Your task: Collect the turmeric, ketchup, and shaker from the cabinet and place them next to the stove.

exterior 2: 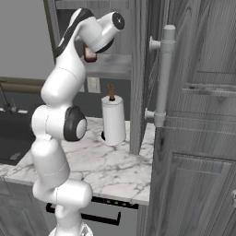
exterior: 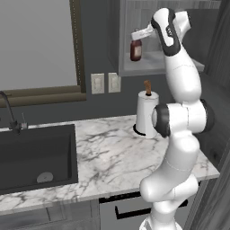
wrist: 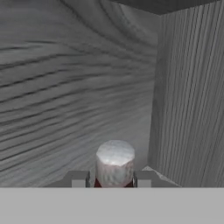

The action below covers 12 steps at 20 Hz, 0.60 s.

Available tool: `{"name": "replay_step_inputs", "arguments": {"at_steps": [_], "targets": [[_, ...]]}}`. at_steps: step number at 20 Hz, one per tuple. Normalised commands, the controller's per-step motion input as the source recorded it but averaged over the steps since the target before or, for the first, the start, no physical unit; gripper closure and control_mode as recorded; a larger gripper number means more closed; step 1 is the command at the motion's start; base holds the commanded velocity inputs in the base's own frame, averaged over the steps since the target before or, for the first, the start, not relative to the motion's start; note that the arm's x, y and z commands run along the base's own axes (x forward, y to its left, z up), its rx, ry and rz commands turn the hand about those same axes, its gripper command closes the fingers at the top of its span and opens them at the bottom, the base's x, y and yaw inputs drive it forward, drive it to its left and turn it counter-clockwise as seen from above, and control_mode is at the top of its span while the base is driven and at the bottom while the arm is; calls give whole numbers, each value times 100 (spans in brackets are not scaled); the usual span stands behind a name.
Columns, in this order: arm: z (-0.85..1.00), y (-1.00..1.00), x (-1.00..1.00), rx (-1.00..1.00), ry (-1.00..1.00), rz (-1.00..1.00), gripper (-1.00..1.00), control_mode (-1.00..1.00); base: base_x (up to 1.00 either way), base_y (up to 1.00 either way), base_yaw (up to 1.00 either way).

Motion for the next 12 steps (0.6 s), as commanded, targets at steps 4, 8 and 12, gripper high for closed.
{"name": "replay_step_inputs", "arguments": {"at_steps": [4, 8, 12], "targets": [[0, 0, -25, 0, -5, 0, 100, -100, 0, 0, 0], [0, 0, -41, 0, -13, 0, 100, -100, 0, 0, 0], [0, 0, -67, 1, -20, 0, 100, -100, 0, 0, 0]]}}
